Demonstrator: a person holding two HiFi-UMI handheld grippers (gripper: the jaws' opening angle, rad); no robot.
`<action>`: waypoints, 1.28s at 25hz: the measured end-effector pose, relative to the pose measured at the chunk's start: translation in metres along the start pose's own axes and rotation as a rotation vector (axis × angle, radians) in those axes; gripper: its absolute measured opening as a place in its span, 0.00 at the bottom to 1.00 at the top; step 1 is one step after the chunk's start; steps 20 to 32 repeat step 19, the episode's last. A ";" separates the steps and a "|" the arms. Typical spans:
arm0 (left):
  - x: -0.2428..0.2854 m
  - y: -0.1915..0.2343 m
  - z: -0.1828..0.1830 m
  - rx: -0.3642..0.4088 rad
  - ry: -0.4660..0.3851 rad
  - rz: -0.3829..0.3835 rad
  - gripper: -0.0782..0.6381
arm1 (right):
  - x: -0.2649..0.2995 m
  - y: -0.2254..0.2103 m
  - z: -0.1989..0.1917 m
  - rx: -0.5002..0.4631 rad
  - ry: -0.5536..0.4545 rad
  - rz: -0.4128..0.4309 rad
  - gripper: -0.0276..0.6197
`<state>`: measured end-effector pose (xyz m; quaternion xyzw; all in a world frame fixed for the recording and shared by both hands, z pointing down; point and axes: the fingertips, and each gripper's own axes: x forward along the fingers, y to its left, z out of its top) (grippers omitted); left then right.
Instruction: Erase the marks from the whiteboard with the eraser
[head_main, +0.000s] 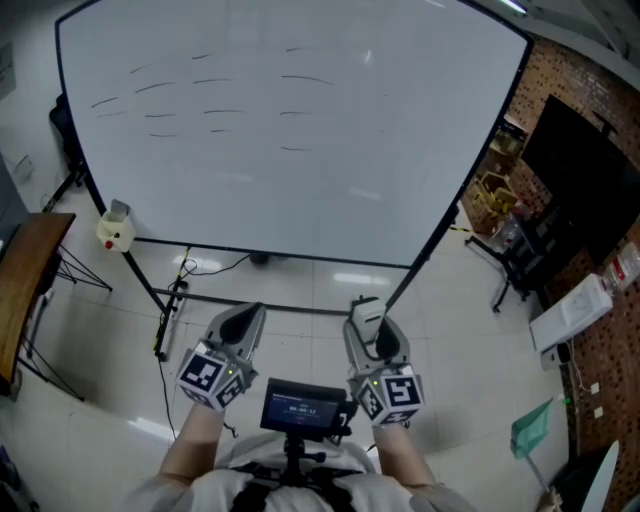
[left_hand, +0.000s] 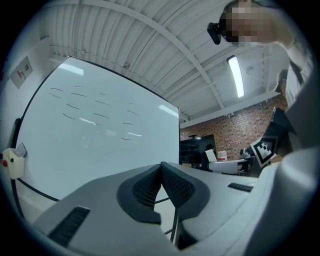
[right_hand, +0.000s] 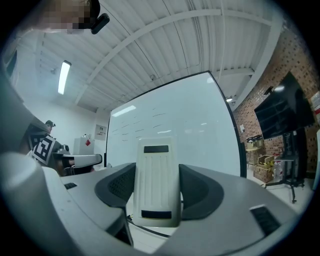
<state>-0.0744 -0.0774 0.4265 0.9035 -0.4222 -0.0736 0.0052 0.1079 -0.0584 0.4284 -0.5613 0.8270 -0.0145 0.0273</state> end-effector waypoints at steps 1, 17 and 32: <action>-0.001 0.001 0.000 0.001 0.001 -0.003 0.10 | 0.001 0.002 0.000 -0.002 -0.003 0.001 0.45; 0.001 0.004 0.009 0.015 -0.014 -0.016 0.10 | 0.007 -0.002 0.006 -0.005 -0.019 -0.022 0.45; 0.002 0.003 0.008 0.014 -0.014 -0.018 0.10 | 0.008 -0.003 0.007 -0.007 -0.026 -0.016 0.45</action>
